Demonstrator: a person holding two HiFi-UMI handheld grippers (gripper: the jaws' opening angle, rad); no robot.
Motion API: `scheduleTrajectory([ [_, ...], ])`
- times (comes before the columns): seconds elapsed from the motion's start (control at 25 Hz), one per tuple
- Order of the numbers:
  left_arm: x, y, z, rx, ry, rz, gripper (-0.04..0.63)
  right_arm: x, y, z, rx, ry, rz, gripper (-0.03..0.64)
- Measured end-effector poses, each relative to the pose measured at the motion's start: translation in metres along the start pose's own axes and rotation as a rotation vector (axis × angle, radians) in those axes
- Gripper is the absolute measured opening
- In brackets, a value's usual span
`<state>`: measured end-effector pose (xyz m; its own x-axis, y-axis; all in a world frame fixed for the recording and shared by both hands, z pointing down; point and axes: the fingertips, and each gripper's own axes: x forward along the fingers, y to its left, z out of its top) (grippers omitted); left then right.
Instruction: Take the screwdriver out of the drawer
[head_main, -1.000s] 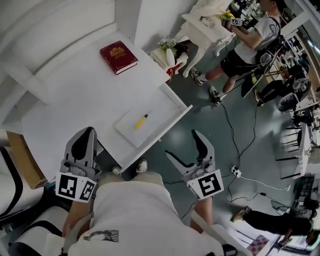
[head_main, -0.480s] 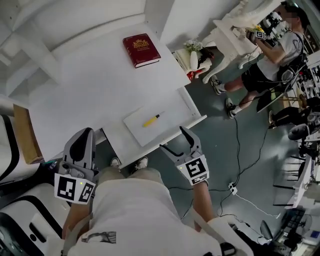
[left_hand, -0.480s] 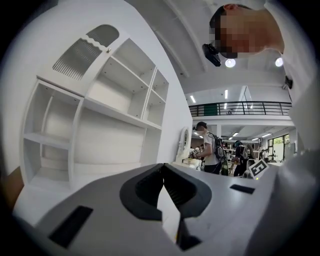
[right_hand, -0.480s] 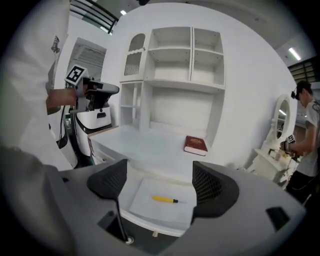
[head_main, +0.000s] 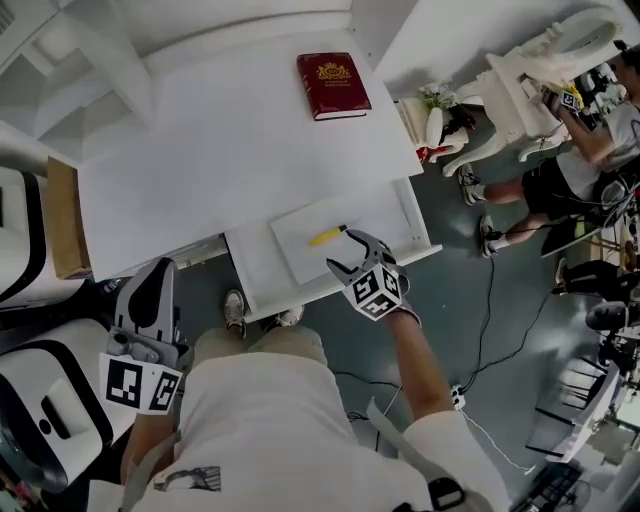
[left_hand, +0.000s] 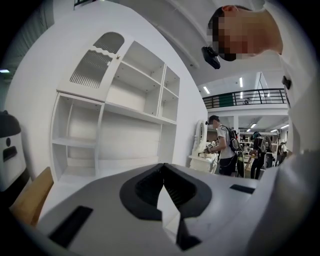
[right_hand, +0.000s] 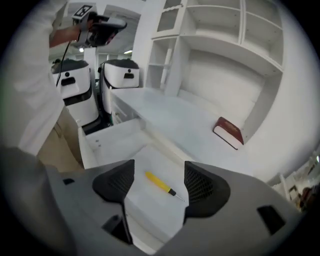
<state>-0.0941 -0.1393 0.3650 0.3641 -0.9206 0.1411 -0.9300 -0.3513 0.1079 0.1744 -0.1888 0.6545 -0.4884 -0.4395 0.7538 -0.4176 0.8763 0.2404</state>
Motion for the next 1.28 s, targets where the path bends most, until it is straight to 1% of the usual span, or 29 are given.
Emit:
scheduleTrajectory([
  [0.2, -0.013, 0.009, -0.005, 0.007, 0.017, 0.065, 0.015, 0.048, 0.005, -0.032, -0.213, 0.143, 0.094, 0.296],
  [0.32, -0.024, 0.015, -0.007, 0.008, 0.024, 0.106, 0.017, 0.071, 0.015, -0.045, -0.334, 0.201, 0.156, 0.273],
  [0.4, -0.031, 0.020, -0.009, 0.006, 0.031, 0.134, 0.015, 0.085, 0.021, -0.052, -0.396, 0.233, 0.194, 0.255],
  [0.48, -0.038, 0.024, -0.012, 0.003, 0.039, 0.160, 0.017, 0.096, 0.023, -0.057, -0.423, 0.258, 0.223, 0.242],
  [0.6, -0.047, 0.029, -0.017, -0.003, 0.048, 0.196, 0.017, 0.110, 0.022, -0.064, -0.429, 0.282, 0.255, 0.235],
  [0.72, -0.056, 0.033, -0.022, -0.010, 0.062, 0.228, 0.015, 0.120, 0.022, -0.073, -0.480, 0.320, 0.286, 0.222],
  [0.88, -0.064, 0.037, -0.029, -0.016, 0.082, 0.258, 0.017, 0.135, 0.015, -0.090, -0.555, 0.378, 0.304, 0.161],
  [0.96, -0.069, 0.038, -0.031, -0.019, 0.090, 0.272, 0.015, 0.139, 0.013, -0.093, -0.592, 0.401, 0.316, 0.144],
  [1.12, -0.075, 0.040, -0.035, -0.025, 0.101, 0.288, 0.015, 0.144, 0.014, -0.094, -0.642, 0.421, 0.339, 0.138],
  [1.28, -0.076, 0.040, -0.039, -0.029, 0.108, 0.284, 0.015, 0.148, 0.021, -0.094, -0.654, 0.425, 0.348, 0.146],
])
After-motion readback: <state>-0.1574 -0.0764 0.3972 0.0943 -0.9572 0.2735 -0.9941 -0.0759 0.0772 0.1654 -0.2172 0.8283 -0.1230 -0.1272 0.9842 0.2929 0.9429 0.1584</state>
